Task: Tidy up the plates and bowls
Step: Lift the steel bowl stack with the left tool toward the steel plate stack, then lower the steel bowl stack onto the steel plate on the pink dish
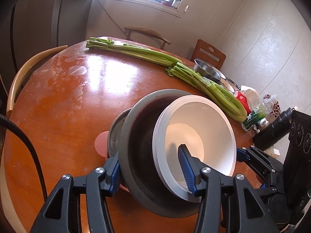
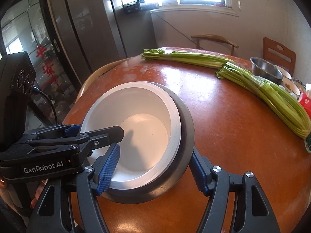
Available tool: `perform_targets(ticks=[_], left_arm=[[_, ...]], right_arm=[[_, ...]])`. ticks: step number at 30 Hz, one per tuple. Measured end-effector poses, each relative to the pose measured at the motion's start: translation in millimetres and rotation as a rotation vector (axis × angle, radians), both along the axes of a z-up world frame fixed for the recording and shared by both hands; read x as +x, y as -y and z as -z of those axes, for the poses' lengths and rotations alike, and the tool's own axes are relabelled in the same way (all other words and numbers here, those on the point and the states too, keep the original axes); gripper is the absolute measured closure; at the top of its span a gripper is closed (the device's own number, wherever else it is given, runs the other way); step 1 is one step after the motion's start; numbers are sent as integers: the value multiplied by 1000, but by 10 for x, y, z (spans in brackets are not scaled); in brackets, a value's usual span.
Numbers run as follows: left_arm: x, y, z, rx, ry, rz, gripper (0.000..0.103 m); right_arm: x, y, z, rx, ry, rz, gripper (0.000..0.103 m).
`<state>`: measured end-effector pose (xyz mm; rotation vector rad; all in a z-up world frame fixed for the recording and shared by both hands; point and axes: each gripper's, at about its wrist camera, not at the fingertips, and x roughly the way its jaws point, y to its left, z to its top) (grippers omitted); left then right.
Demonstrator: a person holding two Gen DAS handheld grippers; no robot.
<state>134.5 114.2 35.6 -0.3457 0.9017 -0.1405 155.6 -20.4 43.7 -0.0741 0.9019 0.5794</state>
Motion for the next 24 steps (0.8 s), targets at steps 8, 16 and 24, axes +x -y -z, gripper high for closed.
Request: perform_targets(ticks=[8, 16, 24], left_arm=[[97, -113, 41, -2, -6, -18, 51], [154, -150, 169, -8, -30, -19, 51], [182, -155, 276, -11, -42, -21, 51]], right_arm=[[95, -116, 33, -6, -3, -10, 31], [112, -183, 148, -19, -29, -11, 31], [162, -201, 230, -24, -48, -9, 31]])
